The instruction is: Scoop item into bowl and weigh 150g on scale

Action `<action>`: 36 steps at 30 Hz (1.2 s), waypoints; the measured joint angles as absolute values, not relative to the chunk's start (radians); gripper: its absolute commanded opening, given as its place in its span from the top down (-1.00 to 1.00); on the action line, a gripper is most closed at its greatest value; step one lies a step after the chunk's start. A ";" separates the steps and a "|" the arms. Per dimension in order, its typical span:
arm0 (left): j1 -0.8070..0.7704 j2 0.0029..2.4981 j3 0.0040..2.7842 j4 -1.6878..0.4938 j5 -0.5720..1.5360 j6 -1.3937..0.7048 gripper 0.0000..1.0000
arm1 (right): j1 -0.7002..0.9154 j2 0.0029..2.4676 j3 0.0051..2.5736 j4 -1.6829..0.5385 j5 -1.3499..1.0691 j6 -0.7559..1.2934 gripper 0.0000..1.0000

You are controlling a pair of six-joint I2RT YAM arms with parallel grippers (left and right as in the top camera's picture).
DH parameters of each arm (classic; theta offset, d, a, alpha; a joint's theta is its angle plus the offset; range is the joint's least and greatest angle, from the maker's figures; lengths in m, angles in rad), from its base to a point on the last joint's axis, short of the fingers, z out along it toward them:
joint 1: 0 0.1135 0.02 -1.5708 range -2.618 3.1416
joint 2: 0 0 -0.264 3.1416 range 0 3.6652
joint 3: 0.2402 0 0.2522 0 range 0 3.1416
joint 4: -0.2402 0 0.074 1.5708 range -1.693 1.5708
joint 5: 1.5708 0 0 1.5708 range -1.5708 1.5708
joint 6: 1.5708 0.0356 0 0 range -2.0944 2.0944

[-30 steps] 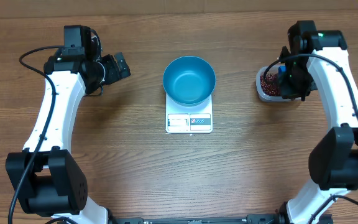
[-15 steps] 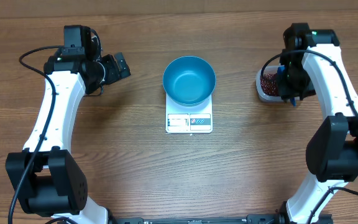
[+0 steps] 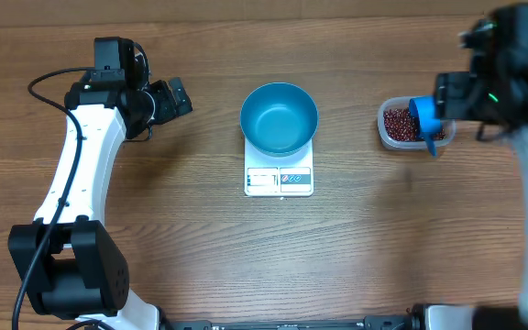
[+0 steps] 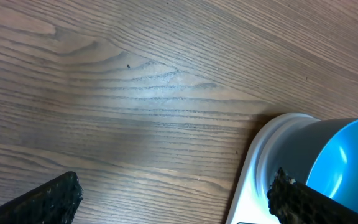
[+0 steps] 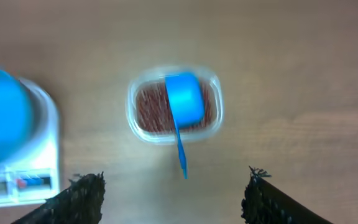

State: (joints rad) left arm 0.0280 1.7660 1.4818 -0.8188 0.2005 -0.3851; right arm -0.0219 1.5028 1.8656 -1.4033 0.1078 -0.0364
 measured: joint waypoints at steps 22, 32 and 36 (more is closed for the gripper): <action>0.028 1.766 1.482 -0.819 0.197 -0.385 -0.99 | -0.185 1.273 0.889 -0.607 -0.046 0.009 -0.10; 0.028 1.766 1.482 -0.820 0.197 -0.385 -0.99 | -0.189 1.292 0.847 -0.516 -0.158 -0.135 0.24; 0.028 1.766 1.482 -0.819 0.197 -0.385 -0.99 | -0.189 1.332 0.840 -0.471 -0.158 -0.150 0.24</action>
State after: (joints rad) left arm 0.0280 1.7660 1.4818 -0.8192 0.1967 -0.3847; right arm -0.1894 1.3323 0.8402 -0.4709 -0.1581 -0.1505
